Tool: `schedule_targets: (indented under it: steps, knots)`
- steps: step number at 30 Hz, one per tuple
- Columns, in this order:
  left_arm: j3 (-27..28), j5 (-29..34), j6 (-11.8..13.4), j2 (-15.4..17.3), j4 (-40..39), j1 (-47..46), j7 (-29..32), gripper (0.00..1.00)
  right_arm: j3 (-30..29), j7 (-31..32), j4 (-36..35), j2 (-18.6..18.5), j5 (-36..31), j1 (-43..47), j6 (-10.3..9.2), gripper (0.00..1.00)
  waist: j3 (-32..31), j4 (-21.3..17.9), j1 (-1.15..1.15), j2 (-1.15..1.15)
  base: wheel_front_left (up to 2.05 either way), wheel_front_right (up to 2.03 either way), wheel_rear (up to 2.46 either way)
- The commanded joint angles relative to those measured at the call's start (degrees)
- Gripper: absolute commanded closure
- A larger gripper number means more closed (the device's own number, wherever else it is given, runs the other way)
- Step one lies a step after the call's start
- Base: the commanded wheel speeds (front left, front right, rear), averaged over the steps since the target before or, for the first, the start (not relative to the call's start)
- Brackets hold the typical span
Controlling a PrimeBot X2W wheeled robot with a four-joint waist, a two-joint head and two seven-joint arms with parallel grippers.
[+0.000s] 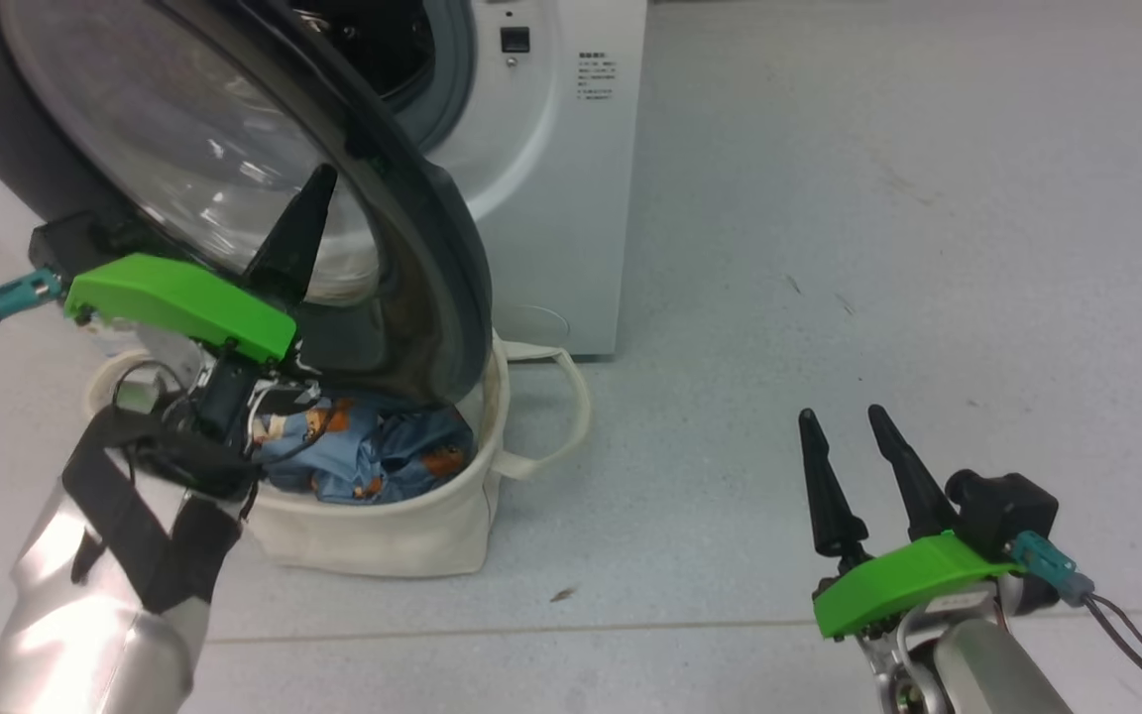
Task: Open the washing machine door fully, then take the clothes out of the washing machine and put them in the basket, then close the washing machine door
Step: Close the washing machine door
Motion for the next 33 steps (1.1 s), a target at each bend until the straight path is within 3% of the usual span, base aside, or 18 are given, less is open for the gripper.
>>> schedule_targets:
  steps: [1, 9, 15, 24, 33]
  knots:
    - [1.1, 1.3, -0.4, 3.2, -1.4, -1.5, -1.6, 0.0, 1.0, -0.7, -1.7, 0.1, -0.6, -1.5, 0.05, 0.0, -1.0, 0.7, 0.0, 0.0, 0.0, 0.0, 0.0]
    - [-5.1, 13.6, -0.4, 10.0, 0.1, 1.4, -13.1, 0.0, 0.0, -0.7, -2.5, -0.5, -0.7, -0.7, 0.05, 0.0, -3.4, 3.3, 0.0, 0.0, 0.0, 0.0, 0.0]
    - [-6.3, 18.8, -0.1, 14.2, 0.4, 5.2, -18.6, 0.0, -0.2, -0.7, -2.3, -0.4, -0.6, 0.0, 0.05, 0.0, -4.7, 4.9, 0.0, 0.0, 0.0, 0.0, 0.0]
    - [-4.9, 25.0, 5.0, 20.6, -3.3, 16.1, -22.2, 0.0, -0.3, -0.7, -2.3, 0.0, -0.3, 1.1, 0.05, 0.0, -6.8, 7.1, 0.0, 0.0, 0.0, 0.0, 0.0]
    - [1.2, 26.6, 8.9, 23.1, -8.5, 26.6, -22.6, 0.0, 0.3, -0.7, -2.4, 0.3, -0.2, 1.7, 0.05, 0.0, -7.9, 7.5, 0.0, 0.0, 0.0, 0.0, 0.0]
